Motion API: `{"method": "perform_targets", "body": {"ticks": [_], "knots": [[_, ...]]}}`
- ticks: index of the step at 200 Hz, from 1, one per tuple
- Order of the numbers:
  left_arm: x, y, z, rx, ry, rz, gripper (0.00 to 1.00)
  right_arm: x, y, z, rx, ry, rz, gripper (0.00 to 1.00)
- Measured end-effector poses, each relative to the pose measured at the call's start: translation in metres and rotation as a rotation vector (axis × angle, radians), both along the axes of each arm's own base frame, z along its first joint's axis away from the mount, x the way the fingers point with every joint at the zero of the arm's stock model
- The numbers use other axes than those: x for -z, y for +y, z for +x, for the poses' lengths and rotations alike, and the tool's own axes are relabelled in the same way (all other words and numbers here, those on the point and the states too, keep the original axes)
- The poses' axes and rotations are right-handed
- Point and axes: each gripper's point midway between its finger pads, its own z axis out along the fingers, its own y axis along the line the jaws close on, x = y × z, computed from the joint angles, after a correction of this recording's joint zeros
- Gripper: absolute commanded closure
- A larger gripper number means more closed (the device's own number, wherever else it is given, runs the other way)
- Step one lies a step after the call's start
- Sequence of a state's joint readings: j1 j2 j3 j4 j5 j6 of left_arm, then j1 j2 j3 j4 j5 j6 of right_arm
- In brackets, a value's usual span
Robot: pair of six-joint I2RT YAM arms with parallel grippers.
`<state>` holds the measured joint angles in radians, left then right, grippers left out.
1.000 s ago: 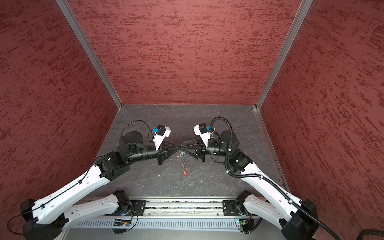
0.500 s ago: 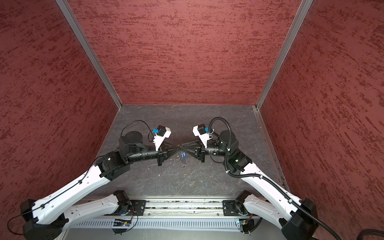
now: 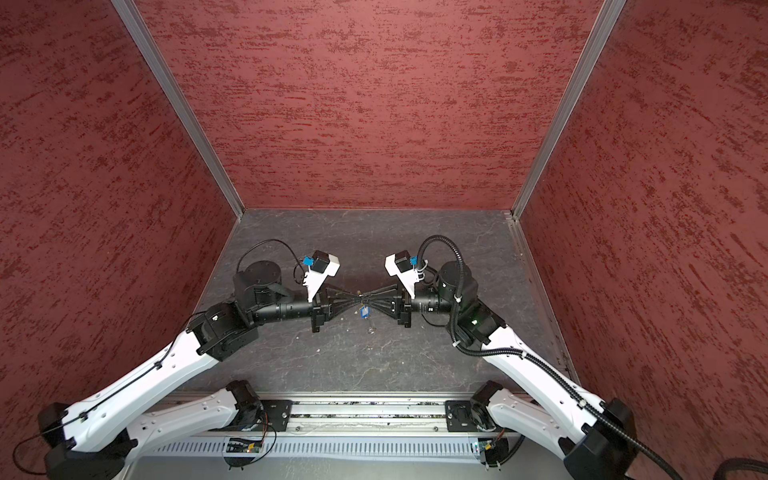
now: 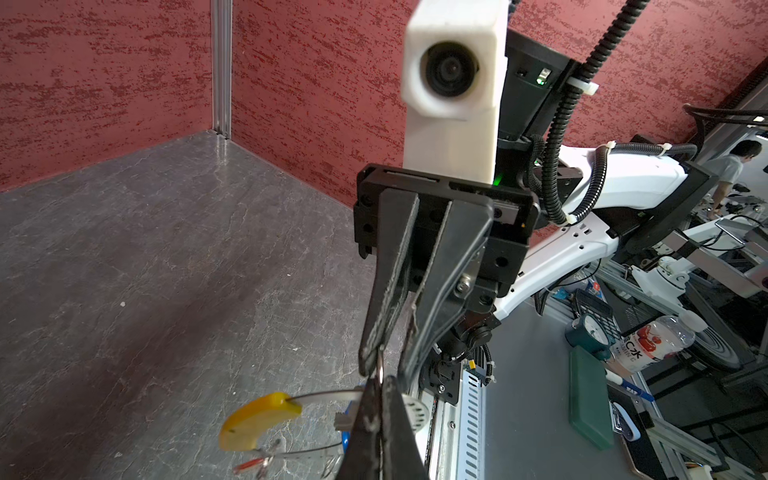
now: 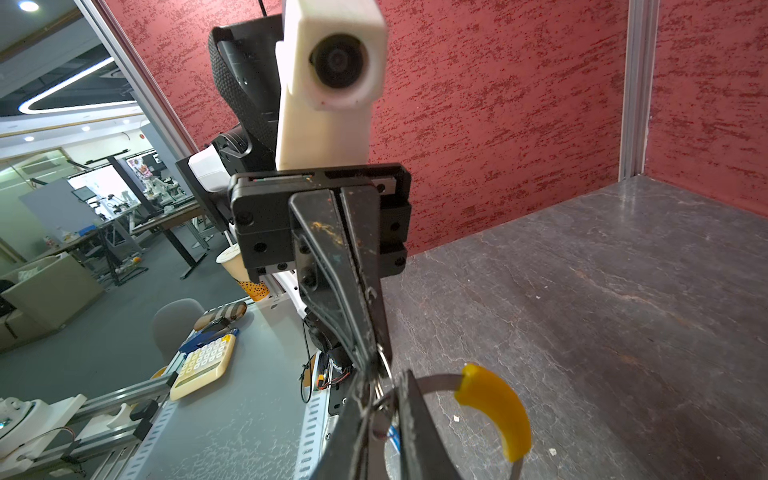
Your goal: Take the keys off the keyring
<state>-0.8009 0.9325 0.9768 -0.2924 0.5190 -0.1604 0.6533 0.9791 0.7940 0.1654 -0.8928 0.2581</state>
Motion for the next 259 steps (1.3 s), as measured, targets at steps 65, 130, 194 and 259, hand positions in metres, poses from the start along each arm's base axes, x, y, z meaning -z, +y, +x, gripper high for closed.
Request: {"method": "perform_targets", "body": {"ticks": [65,130,194,259], "knots": [[0.0,0.002,0.002,-0.001,0.008,-0.005,0.86,0.0,0.001,0.001,-0.002,0.01,0.002,1.0],[-0.007,0.023,0.02,-0.113,0.008,-0.134,0.66,-0.011,0.004,0.01,0.022,0.042,0.108,1.0],[-0.019,0.04,0.029,-0.151,-0.018,-0.33,0.64,-0.038,0.007,0.014,0.063,0.022,0.256,1.0],[-0.046,0.044,0.01,-0.083,-0.124,-0.445,0.7,-0.047,0.014,0.018,0.083,0.036,0.32,1.0]]}}
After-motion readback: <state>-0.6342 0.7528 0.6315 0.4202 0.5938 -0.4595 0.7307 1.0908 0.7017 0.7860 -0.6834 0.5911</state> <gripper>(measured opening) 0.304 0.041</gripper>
